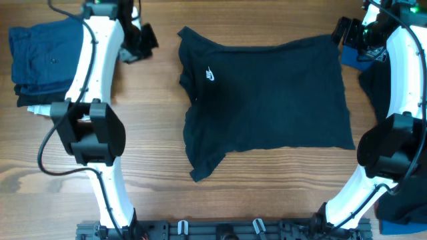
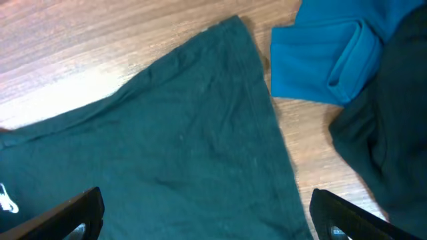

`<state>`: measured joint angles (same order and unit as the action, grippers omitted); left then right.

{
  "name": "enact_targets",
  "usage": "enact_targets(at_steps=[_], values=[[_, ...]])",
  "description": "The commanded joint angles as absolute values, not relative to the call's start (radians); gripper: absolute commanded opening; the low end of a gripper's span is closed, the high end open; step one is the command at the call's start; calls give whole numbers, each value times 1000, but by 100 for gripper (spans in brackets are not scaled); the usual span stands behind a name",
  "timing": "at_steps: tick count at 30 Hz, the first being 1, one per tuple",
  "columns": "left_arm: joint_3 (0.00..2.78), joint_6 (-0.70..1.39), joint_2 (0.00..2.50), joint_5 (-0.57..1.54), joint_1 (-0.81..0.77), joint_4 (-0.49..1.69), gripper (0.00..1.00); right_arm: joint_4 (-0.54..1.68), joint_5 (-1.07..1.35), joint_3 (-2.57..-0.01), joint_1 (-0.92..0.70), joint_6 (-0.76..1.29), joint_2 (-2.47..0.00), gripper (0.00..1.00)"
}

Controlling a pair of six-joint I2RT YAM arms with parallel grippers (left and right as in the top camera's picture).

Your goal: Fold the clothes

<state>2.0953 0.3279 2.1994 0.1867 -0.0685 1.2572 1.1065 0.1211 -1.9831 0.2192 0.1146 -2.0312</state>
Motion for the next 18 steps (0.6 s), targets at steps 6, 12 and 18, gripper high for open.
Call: enact_targets(at_steps=[6,12,18], values=[[1848,269,2222,380,-130,992,4,1037,97,-1986,220,106,-2038,100],[1747,276,2222,415,-182,860,4,1028,97,-1986,220,106,-2038,100],[1681,277,2222,410,-187,786,4,1029,97,-1986,220,106,-2038,100]])
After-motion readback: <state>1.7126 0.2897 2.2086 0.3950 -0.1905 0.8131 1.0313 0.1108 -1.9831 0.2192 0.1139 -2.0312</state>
